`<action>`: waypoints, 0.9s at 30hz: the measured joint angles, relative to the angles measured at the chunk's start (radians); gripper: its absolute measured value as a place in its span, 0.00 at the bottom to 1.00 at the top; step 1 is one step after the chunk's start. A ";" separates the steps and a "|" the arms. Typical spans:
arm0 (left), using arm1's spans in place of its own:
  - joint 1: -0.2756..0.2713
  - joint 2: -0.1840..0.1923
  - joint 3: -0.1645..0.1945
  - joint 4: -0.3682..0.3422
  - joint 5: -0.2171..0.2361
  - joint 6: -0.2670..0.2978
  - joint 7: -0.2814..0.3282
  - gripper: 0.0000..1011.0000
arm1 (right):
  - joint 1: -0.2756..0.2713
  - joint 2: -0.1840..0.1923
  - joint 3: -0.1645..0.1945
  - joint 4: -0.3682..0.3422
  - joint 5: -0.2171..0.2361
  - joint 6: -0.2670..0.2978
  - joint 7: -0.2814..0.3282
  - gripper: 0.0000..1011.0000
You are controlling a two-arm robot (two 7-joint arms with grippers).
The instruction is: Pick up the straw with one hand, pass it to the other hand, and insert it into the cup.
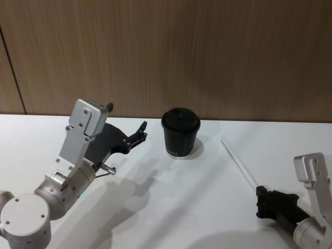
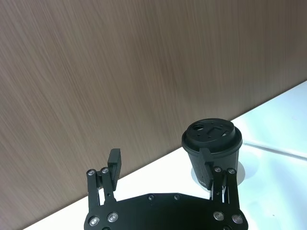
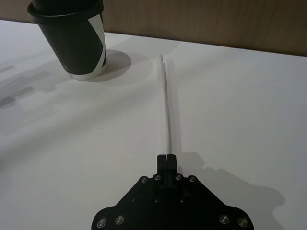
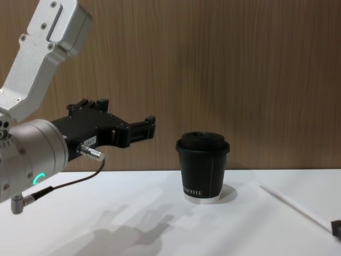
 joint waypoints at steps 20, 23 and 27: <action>0.000 0.000 0.000 0.000 0.000 0.000 0.000 0.99 | 0.025 0.114 -0.001 0.012 -0.114 -0.204 0.060 0.00; 0.000 0.000 0.000 0.000 0.000 0.000 0.000 0.99 | 0.027 0.139 -0.003 0.007 -0.130 -0.239 0.083 0.00; 0.000 0.000 0.000 0.000 0.000 0.000 0.000 0.99 | 0.032 0.176 -0.004 -0.003 -0.147 -0.292 0.122 0.00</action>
